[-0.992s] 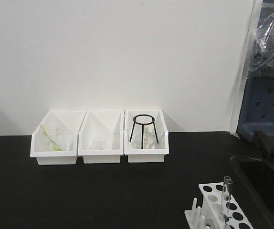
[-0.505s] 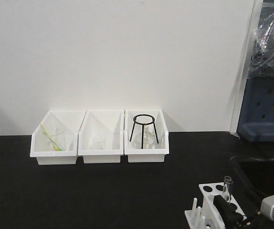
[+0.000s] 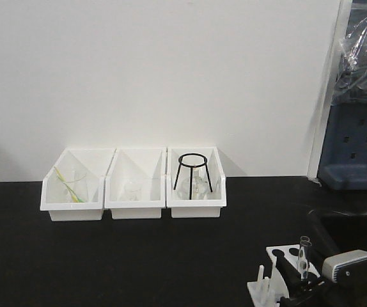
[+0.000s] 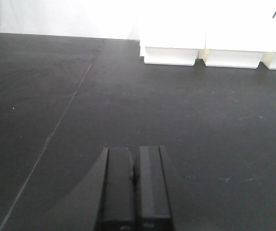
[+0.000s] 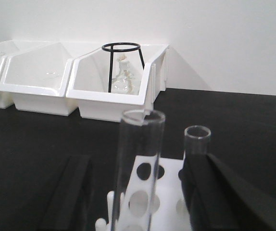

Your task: Flip and reinsert test tube from rack

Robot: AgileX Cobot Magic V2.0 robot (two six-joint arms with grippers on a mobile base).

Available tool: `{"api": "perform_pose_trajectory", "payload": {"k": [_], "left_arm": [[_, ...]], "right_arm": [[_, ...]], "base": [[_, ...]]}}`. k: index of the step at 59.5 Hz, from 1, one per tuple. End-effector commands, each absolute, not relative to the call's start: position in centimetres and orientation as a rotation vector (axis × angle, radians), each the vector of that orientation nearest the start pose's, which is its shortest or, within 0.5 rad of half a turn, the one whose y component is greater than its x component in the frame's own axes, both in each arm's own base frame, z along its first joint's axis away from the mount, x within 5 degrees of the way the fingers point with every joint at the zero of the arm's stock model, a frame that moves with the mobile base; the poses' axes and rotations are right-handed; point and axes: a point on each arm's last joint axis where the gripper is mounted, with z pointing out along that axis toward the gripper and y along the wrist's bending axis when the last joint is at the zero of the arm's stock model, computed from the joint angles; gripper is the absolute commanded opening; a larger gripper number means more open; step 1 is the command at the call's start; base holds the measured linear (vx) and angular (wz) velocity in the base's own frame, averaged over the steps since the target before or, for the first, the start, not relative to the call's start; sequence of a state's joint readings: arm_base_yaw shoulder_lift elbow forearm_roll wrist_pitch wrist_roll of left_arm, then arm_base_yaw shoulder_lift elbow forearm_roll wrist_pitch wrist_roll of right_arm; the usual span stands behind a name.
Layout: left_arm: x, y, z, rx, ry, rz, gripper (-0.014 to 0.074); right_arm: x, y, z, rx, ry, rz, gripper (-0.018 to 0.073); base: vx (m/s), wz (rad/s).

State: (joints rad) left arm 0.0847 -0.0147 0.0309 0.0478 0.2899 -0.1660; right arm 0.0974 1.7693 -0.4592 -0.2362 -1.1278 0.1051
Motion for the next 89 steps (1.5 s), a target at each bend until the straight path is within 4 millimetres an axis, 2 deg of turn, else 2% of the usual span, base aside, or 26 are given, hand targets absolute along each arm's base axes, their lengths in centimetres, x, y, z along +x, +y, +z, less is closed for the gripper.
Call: {"api": "perform_pose_trajectory", "payload": {"k": [1,15,21,27,35,40,48,51,54,57,59,63,68,72,76,80,89], "left_arm": [[5.5,0.5,18.6,-0.178,1.681,-0.025,-0.0006],[5.5,0.5,18.6,-0.178,1.681,-0.025,-0.0006],[5.5,0.5,18.6,-0.178,1.681,-0.025,-0.0006],[5.5,0.5,18.6,-0.178,1.681,-0.025,-0.0006],[5.5,0.5,18.6,-0.178,1.681,-0.025,-0.0006],[5.5,0.5,18.6,-0.178,1.681,-0.025,-0.0006],[5.5,0.5,18.6,-0.178,1.681,-0.025,-0.0006],[5.5,0.5,18.6,-0.178,1.681,-0.025,-0.0006],[5.5,0.5,18.6,-0.178,1.681,-0.025,-0.0006],[5.5,0.5,18.6,-0.178,1.681,-0.025,-0.0006],[5.5,0.5,18.6,-0.178,1.681,-0.025,-0.0006],[5.5,0.5,18.6,-0.178,1.681,-0.025,-0.0006],[5.5,0.5,18.6,-0.178,1.681,-0.025,-0.0006],[5.5,0.5,18.6,-0.178,1.681,-0.025,-0.0006],[5.5,0.5,18.6,-0.178,1.681,-0.025,-0.0006],[5.5,0.5,18.6,-0.178,1.681,-0.025,-0.0006],[5.5,0.5,18.6,-0.178,1.681,-0.025,-0.0006]], "right_arm": [[29.0,4.6,17.9,-0.218,1.502,0.256,0.0344],[29.0,4.6,17.8,-0.185,1.524,0.299,-0.0006],[28.8,4.8,18.3,-0.207,1.505,0.305,-0.0015],[28.4,4.8,20.1,-0.214,1.444,0.302,-0.0013],[27.3,4.6,24.1,-0.209,1.331,0.297,-0.0012],[26.8,4.4,27.9,-0.191,1.276,0.296,-0.0012],[26.2,3.9,34.0,-0.177,1.298,0.217,-0.0012],[26.0,3.7,35.6,-0.186,1.335,0.168,-0.0012],[25.9,3.6,36.7,-0.254,1.367,0.077,-0.0012],[25.8,3.6,37.5,-0.403,1.383,-0.083,-0.0012],[25.8,3.7,37.7,-0.566,1.374,-0.248,-0.0012],[25.7,3.7,37.4,-0.954,1.294,-0.62,-0.0012],[25.7,3.4,36.5,-1.326,1.147,-0.966,-0.0012],[25.7,3.3,36.2,-1.446,1.086,-1.073,-0.0011],[25.7,3.3,36.2,-1.393,1.126,-1.026,-0.0009],[25.7,3.6,36.6,-1.182,1.224,-0.826,-0.0008],[25.9,3.0,38.1,-0.367,1.461,-0.129,-0.0008]], "base": [[0.0,0.0],[0.0,0.0],[0.0,0.0],[0.0,0.0],[0.0,0.0],[0.0,0.0],[0.0,0.0],[0.0,0.0],[0.0,0.0],[0.0,0.0],[0.0,0.0],[0.0,0.0],[0.0,0.0],[0.0,0.0],[0.0,0.0],[0.0,0.0],[0.0,0.0]]}}
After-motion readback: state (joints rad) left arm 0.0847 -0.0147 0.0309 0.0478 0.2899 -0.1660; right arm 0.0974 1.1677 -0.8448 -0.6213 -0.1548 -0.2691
